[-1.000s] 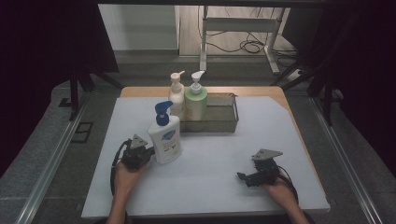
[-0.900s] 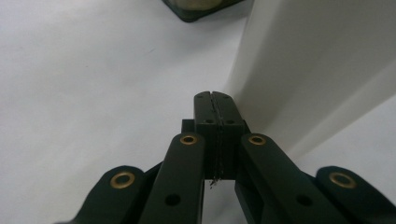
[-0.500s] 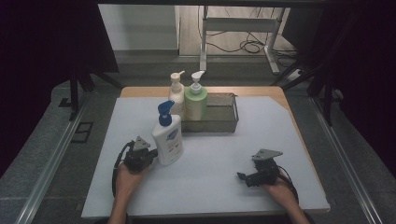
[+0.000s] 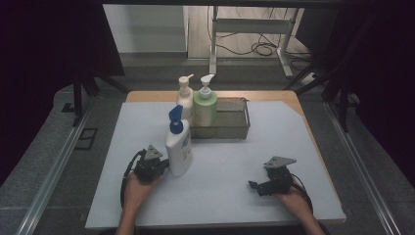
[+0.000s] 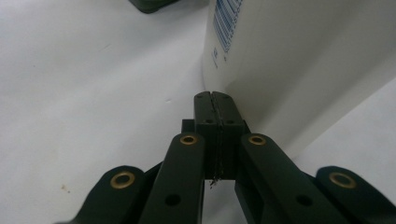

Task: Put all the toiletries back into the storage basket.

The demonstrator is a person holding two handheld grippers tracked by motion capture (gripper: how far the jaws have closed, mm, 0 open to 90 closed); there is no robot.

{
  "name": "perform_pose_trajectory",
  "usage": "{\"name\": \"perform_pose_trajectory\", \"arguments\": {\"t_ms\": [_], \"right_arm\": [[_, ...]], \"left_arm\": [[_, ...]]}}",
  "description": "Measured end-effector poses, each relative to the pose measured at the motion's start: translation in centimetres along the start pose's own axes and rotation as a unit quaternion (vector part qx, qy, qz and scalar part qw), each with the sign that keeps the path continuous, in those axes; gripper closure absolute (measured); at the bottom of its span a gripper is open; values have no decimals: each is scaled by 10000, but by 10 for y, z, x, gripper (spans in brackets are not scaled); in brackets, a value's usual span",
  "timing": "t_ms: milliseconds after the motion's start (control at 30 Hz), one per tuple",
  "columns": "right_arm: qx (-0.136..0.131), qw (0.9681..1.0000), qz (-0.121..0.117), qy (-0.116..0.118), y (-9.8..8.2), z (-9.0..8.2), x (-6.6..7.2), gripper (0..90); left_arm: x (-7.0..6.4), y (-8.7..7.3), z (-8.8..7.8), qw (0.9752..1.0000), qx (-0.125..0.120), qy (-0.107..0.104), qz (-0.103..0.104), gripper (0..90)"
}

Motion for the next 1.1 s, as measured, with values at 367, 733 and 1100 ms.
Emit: {"name": "perform_pose_trajectory", "arguments": {"t_ms": [367,733,1100], "right_arm": [[0,10000,1,1,0,0,0,44],[-2,10000,-4,-1,0,0,0,44],[1,10000,2,1,0,0,0,44]], "left_arm": [[-9,-1,2,9999,70,-122,5,892],[-21,-4,3,9994,143,-317,20,892],[-37,-1,8,9978,194,-612,130,892]]}}
Point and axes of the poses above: each handheld gripper's, and its own axes: z roughly forward along the jaws, y roughly out of its top, x roughly to its left, the point moved 3 cm from there along z, roughly forward along the jaws, and after that the axes turned 2 degrees about y, right-handed, at the moved point
